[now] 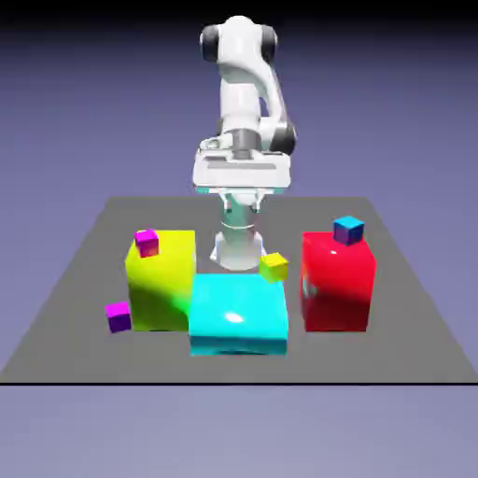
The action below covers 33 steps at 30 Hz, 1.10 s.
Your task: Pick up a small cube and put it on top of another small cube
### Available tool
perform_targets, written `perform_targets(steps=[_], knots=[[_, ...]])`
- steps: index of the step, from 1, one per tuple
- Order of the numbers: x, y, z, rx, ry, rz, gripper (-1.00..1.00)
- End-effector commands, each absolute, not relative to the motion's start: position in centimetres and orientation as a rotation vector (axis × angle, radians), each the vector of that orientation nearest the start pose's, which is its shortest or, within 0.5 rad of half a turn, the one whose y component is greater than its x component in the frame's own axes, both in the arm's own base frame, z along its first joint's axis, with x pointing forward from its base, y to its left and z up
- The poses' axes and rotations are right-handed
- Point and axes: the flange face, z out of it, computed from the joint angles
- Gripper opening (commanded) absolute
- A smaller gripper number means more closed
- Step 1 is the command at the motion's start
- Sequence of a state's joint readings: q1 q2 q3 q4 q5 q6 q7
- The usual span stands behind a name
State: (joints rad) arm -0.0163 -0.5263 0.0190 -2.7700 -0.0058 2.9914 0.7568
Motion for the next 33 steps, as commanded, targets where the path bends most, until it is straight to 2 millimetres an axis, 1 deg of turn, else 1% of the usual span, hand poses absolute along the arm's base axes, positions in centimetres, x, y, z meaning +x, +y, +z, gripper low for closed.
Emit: perform_targets(steps=[1,5,10,14,18,22,26,30,33], knots=[[41.2,-0.1,45.0,-2.546,1.022,-0.95,0.0],[45.0,-1.4,43.1,-2.638,1.162,-0.767,0.0],[49.3,-3.5,40.0,-2.712,1.34,-0.509,0.0],[52.3,-5.5,37.0,-2.734,1.48,-0.283,0.0],[54.7,-7.8,33.9,-2.72,1.612,-0.046,0.0],[56.5,-10.5,30.7,-2.672,1.731,0.195,0.0],[57.7,-13.4,27.7,-2.59,1.834,0.437,0.0],[58.3,-16.7,24.8,-2.478,1.917,0.672,0.0],[58.4,-19.4,22.7,-2.375,1.965,0.842,0.0]])
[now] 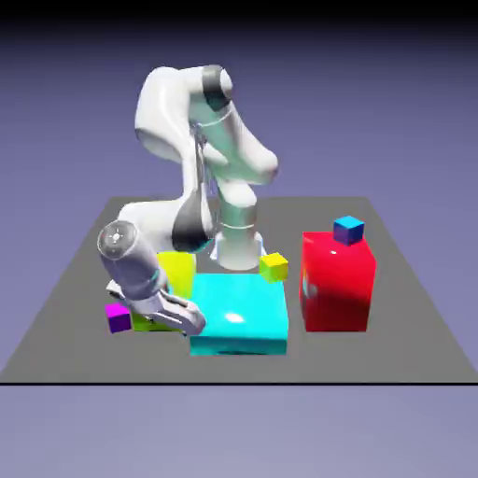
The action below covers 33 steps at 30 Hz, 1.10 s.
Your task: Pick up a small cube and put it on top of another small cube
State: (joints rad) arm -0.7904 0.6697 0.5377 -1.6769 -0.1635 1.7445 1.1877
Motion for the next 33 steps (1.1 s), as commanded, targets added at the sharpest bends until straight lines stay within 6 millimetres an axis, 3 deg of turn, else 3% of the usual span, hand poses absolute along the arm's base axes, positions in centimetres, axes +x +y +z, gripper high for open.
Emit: perform_targets(steps=[1,7,13,18,24,26,33], knots=[[58.3,-20.3,22.1,-2.338,1.979,0.897,0.0],[56.8,-26.5,18.4,-2.086,2.026,1.208,0.0],[53.3,-33.3,14.7,-1.798,2.015,1.478,0.0],[48.6,-38.9,11.5,-1.542,1.961,1.67,0.0],[40.5,-44.9,7.1,-1.231,1.838,1.857,0.0],[39.9,-45.2,6.8,-1.209,1.827,1.868,0.0],[38.7,-42.3,4.8,-1.21,1.828,1.869,0.0]])
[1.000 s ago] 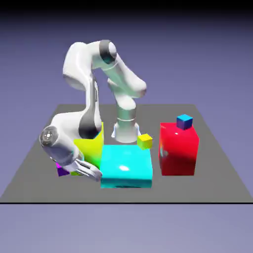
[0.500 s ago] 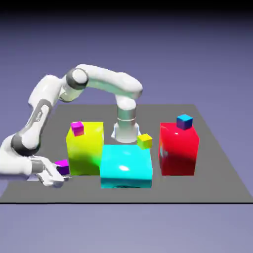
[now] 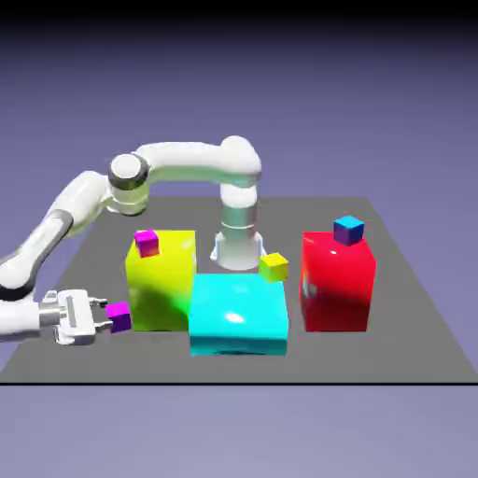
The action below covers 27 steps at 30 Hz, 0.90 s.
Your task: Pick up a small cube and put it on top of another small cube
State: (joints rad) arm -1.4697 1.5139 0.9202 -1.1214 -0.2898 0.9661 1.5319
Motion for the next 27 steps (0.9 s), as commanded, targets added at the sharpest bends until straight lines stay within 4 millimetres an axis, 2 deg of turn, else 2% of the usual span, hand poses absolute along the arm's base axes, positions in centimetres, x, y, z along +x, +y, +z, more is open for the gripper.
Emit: perform_targets(steps=[1,4,5,6,16,18,22,25,27], knots=[[38.5,-41.8,4.6,-1.21,1.828,1.869,0.0],[38.0,-40.6,4.1,-1.209,1.827,1.868,0.0],[38.0,-40.6,4.1,-1.209,1.827,1.868,-1.0],[38.0,-40.6,4.1,-1.209,1.827,1.868,-1.0],[39.8,-45.1,6.7,-1.209,1.827,1.868,-1.0],[44.0,-41.7,9.4,-1.317,1.787,1.881,-1.0],[51.6,-32.0,14.9,-1.55,1.684,1.922,-1.0],[55.5,-23.5,18.9,-1.716,1.597,1.961,-1.0],[57.1,-17.4,21.3,-1.822,1.536,1.991,-1.0]])
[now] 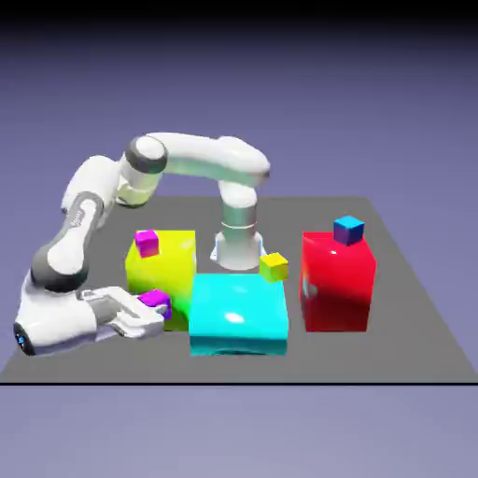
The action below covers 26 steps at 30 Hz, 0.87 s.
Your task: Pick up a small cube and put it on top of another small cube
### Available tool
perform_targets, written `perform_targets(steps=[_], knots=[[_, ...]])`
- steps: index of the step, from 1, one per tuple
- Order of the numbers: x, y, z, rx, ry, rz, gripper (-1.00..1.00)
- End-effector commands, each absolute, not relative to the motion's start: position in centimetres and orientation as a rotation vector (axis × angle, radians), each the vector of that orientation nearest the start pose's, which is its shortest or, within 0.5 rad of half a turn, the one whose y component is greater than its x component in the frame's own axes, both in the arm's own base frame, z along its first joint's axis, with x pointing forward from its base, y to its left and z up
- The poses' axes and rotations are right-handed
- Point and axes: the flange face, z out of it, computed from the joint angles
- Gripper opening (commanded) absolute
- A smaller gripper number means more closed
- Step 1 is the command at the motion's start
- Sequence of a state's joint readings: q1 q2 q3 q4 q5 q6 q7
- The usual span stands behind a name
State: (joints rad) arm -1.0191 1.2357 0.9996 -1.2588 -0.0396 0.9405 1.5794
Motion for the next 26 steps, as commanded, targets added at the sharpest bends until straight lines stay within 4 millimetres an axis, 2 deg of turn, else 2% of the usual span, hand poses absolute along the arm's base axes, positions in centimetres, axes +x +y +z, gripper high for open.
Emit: perform_targets(steps=[1,4,8,12,16,17,18,23,24,25,26], knots=[[57.5,-14.3,22.5,-1.875,1.506,2.007,-1.0],[57.8,-5.0,25.7,-2.027,1.413,2.058,-1.0],[55.2,7.2,29.2,-2.223,1.293,2.133,-1.0],[49.8,18.2,31.8,-2.413,1.186,2.209,-1.0],[42.0,27.2,33.3,-2.602,1.1,2.279,-1.0],[40.9,28.1,33.4,-2.624,1.091,2.286,-1.0],[40.9,28.1,33.4,-2.624,1.091,2.286,-1.0],[36.3,28.1,30.9,-2.624,1.091,2.286,-1.0],[36.0,28.1,30.7,-2.624,1.091,2.286,-1.0],[36.0,28.1,30.7,-2.624,1.091,2.286,1.0],[36.0,28.1,30.7,-2.624,1.091,2.286,1.0]])
